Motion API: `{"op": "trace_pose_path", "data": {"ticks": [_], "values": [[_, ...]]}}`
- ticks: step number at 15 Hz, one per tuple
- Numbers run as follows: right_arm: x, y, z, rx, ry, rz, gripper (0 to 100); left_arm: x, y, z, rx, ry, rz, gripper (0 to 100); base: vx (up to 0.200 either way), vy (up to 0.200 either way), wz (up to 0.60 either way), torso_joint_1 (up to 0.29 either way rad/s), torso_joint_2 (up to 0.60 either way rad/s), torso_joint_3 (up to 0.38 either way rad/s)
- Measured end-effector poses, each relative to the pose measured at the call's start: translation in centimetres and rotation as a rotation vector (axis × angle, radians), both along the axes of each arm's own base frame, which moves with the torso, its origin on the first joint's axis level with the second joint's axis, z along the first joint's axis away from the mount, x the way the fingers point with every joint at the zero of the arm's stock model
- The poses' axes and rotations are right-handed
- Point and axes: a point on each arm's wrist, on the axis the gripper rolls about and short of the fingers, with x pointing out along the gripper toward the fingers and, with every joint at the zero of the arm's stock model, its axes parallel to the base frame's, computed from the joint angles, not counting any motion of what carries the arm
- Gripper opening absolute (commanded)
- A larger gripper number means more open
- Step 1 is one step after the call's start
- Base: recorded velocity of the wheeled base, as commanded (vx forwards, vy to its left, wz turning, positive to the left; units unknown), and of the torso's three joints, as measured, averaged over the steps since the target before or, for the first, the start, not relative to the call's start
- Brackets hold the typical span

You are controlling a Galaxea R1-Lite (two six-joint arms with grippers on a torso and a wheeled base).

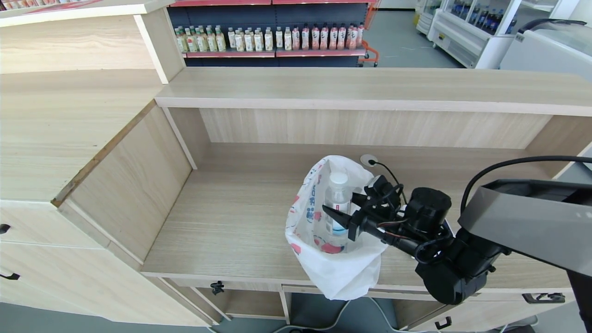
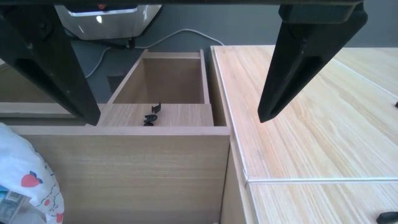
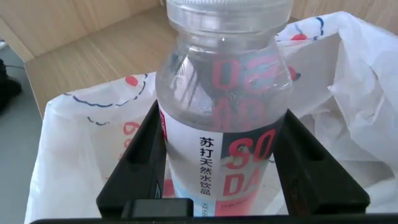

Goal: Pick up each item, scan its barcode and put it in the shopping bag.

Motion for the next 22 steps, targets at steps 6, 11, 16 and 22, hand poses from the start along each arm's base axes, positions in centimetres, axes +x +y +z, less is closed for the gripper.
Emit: {"op": "trace_pose_path", "data": {"ticks": [6, 11, 16, 22], "values": [[0.1, -0.1, -0.5, -0.028, -0.01, 0.0, 100, 0.0, 0.0, 0.0, 0.001, 0.0, 0.0, 100, 0.0, 0.0, 0.0, 0.0, 0.0, 0.0], [-1.3, -0.5, 3.5, 0.013, -0.08, 0.001, 100, 0.0, 0.0, 0.0, 0.001, 0.0, 0.0, 100, 0.0, 0.0, 0.0, 0.0, 0.0, 0.0], [-5.8, -4.4, 8.9, 0.019, -0.024, -0.066, 100, 0.0, 0.0, 0.0, 0.0, 0.0, 0.0, 100, 0.0, 0.0, 0.0, 0.0, 0.0, 0.0], [-7.9, -16.3, 13.6, 0.096, 0.213, -0.865, 100, 0.0, 0.0, 0.0, 0.0, 0.0, 0.0, 100, 0.0, 0.0, 0.0, 0.0, 0.0, 0.0]]}}
